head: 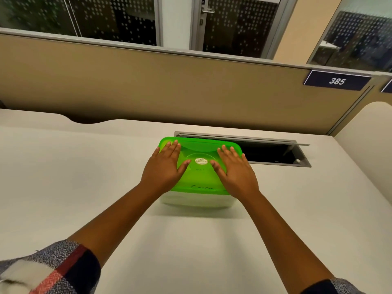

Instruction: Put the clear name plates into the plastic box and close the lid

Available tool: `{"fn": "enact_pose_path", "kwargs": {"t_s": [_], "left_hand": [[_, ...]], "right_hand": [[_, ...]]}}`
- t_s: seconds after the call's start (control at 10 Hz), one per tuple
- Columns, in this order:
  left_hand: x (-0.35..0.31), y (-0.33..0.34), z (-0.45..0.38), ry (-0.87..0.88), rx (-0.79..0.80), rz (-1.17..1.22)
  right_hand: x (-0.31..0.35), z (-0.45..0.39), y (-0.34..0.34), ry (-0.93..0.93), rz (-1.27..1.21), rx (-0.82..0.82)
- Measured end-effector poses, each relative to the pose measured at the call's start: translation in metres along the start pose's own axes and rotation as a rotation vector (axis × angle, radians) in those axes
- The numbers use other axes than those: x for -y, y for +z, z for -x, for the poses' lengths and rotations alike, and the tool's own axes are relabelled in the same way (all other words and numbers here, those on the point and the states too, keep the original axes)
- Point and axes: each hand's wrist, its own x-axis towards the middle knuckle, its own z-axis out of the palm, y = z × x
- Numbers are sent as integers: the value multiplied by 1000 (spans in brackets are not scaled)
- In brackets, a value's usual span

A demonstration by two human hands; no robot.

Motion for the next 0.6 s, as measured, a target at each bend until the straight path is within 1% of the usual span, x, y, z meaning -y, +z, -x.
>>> {"fn": "enact_pose_path", "kwargs": {"t_s": [0.1, 0.2, 0.3, 0.4, 0.5, 0.6], "left_hand": [[1, -2, -2, -5, -15, -2], [0, -4, 2, 1, 8, -2], [-3, -8, 3, 0, 48, 2], [-4, -16, 2, -21, 111, 2], [-13, -27, 15, 10, 71, -54], [-18, -28, 29, 66, -5, -46]], "right_hand": [[-1, -2, 1, -16, 30, 12], [-1, -1, 0, -23, 54, 27], [1, 0, -3, -14, 68, 68], [6, -1, -11, -3, 65, 142], [13, 6, -22, 20, 18, 136], [15, 17, -26, 11, -41, 59]]}}
